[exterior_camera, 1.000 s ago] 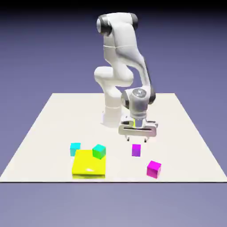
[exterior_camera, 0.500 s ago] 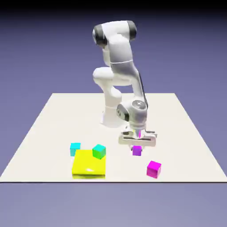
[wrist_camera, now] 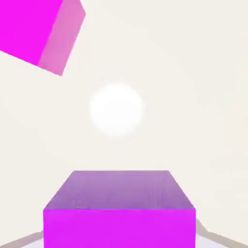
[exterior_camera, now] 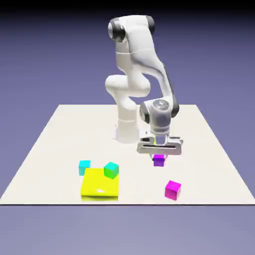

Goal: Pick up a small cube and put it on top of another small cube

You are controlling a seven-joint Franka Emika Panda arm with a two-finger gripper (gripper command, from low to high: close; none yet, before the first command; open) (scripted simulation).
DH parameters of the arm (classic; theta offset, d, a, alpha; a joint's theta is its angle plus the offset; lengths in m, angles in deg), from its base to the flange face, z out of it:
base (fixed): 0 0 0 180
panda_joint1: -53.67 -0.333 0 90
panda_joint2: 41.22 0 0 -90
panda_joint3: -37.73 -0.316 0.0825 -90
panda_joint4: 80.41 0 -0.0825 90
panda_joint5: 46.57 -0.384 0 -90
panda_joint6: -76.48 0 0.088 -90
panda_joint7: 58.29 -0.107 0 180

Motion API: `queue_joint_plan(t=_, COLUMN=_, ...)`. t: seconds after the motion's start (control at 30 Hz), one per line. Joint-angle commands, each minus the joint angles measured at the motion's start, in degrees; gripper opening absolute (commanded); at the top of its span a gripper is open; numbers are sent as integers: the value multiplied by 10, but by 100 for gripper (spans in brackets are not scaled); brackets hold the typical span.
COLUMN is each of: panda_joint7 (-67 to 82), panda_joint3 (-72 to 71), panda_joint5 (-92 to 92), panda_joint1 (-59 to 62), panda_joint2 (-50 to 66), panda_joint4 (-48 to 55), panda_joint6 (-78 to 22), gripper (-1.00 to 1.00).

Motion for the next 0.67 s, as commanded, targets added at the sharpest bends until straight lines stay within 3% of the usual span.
queue_joint_plan(t=0.0, panda_joint7=-3, panda_joint3=17, panda_joint5=3, panda_joint1=-18, panda_joint2=8, panda_joint4=21, panda_joint6=-13, gripper=-100)
queue_joint_plan(t=0.33, panda_joint7=-25, panda_joint3=167, panda_joint5=26, panda_joint1=-181, panda_joint2=85, panda_joint4=211, panda_joint6=-126, gripper=-100)
queue_joint_plan(t=0.53, panda_joint7=-49, panda_joint3=187, panda_joint5=61, panda_joint1=-196, panda_joint2=170, panda_joint4=206, panda_joint6=-39, gripper=-100)
queue_joint_plan(t=0.57, panda_joint7=-49, panda_joint3=187, panda_joint5=61, panda_joint1=-196, panda_joint2=170, panda_joint4=206, panda_joint6=-39, gripper=100)
queue_joint_plan(t=0.63, panda_joint7=-43, panda_joint3=182, panda_joint5=52, panda_joint1=-192, panda_joint2=149, panda_joint4=207, panda_joint6=-60, gripper=100)
